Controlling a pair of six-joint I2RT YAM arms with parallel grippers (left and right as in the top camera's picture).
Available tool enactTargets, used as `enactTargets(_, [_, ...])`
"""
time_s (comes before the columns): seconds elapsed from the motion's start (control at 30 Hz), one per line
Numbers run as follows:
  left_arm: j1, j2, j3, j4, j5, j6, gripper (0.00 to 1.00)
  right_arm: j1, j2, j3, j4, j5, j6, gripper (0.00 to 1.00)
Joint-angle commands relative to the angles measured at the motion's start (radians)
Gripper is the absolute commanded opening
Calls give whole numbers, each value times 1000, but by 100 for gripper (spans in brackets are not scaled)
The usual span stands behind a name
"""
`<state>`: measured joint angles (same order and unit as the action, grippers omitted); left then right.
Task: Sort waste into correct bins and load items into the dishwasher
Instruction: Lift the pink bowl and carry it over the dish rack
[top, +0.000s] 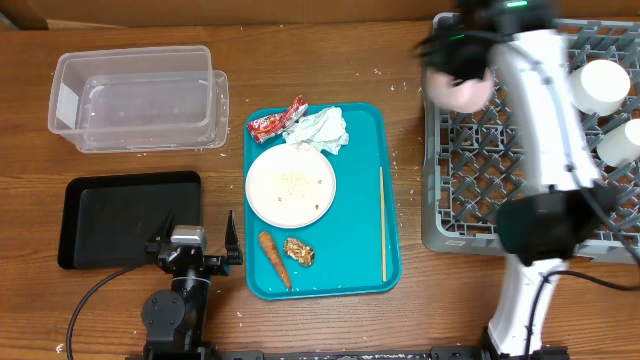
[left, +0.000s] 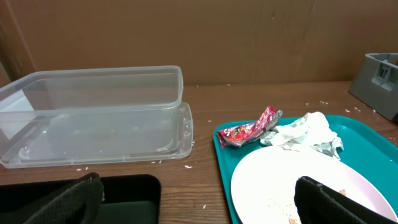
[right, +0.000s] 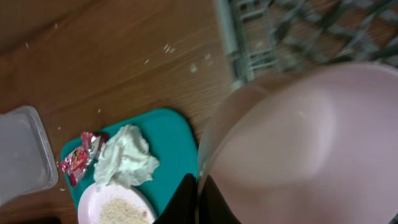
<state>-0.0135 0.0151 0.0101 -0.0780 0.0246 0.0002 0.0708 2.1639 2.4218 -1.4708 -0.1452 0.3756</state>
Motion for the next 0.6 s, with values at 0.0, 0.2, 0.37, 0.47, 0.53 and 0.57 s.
enactTargets(0.0, [4,-11,-5,0,-6,12,100,-202,-47,25,-5,-305,-213,4])
enactTargets(0.2, [4,-11,-5,0,-6,12,100,-482,-43,-25,-9,-697,-414,4])
enactTargets(0.37, [4,-11,-5,0,-6,12,100,-636,-43,-147,-11,-969,-608,4])
enactTargets(0.47, [4,-11,-5,0,-6,12,100,-677,-43,-270,48,-1095,-675,4])
enactTargets(0.53, [4,-11,-5,0,-6,12,100,-684,-43,-357,142,-1161,-674,4])
enactTargets(0.57, [4,-11,-5,0,-6,12,100,-684,-43,-395,193,-1192,-666,4])
